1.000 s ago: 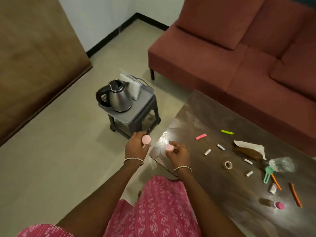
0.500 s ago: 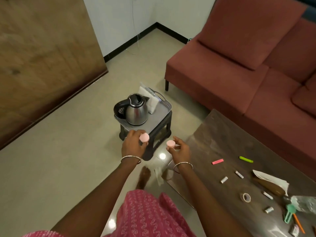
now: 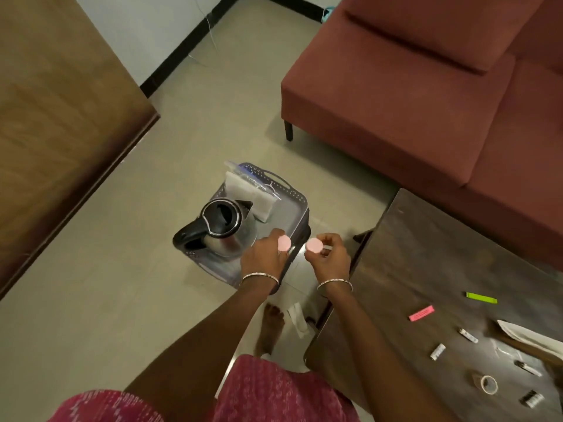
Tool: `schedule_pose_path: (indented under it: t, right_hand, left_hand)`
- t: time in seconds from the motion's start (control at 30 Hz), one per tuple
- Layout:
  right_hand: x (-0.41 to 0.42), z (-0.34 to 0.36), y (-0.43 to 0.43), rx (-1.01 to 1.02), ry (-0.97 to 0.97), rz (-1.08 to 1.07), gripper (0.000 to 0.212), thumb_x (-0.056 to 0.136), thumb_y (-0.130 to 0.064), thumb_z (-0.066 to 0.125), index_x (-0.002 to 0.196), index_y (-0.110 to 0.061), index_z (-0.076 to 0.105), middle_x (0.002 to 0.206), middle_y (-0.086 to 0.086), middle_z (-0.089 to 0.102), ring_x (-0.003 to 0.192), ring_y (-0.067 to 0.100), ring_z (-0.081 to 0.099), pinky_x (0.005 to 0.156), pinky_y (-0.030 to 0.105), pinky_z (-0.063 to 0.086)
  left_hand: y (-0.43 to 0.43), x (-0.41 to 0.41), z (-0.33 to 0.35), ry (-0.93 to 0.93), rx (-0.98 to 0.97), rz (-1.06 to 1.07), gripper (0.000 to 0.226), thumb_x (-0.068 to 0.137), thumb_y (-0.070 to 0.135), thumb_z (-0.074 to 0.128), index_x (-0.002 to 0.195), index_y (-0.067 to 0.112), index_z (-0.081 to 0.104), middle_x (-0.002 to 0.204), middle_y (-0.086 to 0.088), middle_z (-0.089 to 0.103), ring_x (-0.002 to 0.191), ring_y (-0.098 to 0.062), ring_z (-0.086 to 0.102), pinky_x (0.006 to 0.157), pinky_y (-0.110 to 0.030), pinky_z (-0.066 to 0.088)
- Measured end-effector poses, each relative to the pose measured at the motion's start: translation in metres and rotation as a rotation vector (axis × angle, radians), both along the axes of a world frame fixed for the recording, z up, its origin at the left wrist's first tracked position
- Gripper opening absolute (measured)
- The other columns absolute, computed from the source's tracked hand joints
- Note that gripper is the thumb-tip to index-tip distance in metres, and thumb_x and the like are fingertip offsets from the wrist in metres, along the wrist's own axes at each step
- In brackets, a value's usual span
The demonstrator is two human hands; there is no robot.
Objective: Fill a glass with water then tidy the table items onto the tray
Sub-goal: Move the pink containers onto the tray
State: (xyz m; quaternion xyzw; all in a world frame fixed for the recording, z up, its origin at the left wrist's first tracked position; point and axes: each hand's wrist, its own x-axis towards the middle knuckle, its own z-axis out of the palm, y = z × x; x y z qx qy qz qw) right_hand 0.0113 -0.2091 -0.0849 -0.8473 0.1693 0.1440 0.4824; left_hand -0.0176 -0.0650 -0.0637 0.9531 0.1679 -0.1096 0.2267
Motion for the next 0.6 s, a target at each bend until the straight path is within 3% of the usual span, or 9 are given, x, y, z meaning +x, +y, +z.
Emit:
schedule_pose_path:
  t: [0.17, 0.37, 0.5, 0.6]
  right_hand:
    - [0.056, -0.04, 0.004, -0.052, -0.055, 0.081, 0.043, 0.074, -0.02, 0.082, 0.112, -0.021, 0.063, 0.105, -0.003, 0.071, 0.096, 0.02, 0.064, 0.08, 0.038, 0.055]
    - [0.104, -0.084, 0.012, -0.214, -0.082, 0.292, 0.037, 0.079, -0.023, 0.077, 0.114, -0.025, 0.066, 0.109, -0.005, 0.069, 0.11, 0.018, 0.051, 0.081, 0.018, 0.034]
    - [0.119, -0.098, 0.023, -0.371, -0.16, 0.413, 0.036, 0.077, -0.025, 0.077, 0.111, -0.025, 0.066, 0.119, -0.003, 0.061, 0.114, 0.024, 0.049, 0.089, 0.037, 0.045]
    - [0.123, -0.113, 0.028, -0.483, -0.164, 0.442, 0.036, 0.076, -0.03, 0.078, 0.111, -0.029, 0.069, 0.13, 0.0, 0.051, 0.122, 0.025, 0.042, 0.091, 0.038, 0.042]
  left_hand:
    - [-0.013, 0.056, -0.057, 0.074, 0.101, -0.06, 0.025, 0.095, 0.031, 0.05, 0.119, 0.024, 0.045, 0.093, -0.008, 0.068, 0.085, -0.032, 0.068, 0.065, -0.036, 0.051]
    - [-0.011, 0.099, -0.124, 0.144, 0.179, 0.053, 0.033, 0.1, 0.031, 0.044, 0.132, 0.025, 0.04, 0.09, -0.008, 0.07, 0.082, -0.031, 0.071, 0.064, -0.036, 0.054]
    - [-0.008, 0.108, -0.154, 0.162, 0.229, 0.088, 0.045, 0.1, 0.038, 0.044, 0.143, 0.029, 0.032, 0.083, -0.006, 0.069, 0.077, -0.028, 0.071, 0.063, -0.035, 0.055]
    - [-0.008, 0.114, -0.17, 0.151, 0.235, 0.103, 0.049, 0.1, 0.039, 0.044, 0.146, 0.03, 0.028, 0.089, -0.007, 0.068, 0.078, -0.028, 0.071, 0.064, -0.036, 0.054]
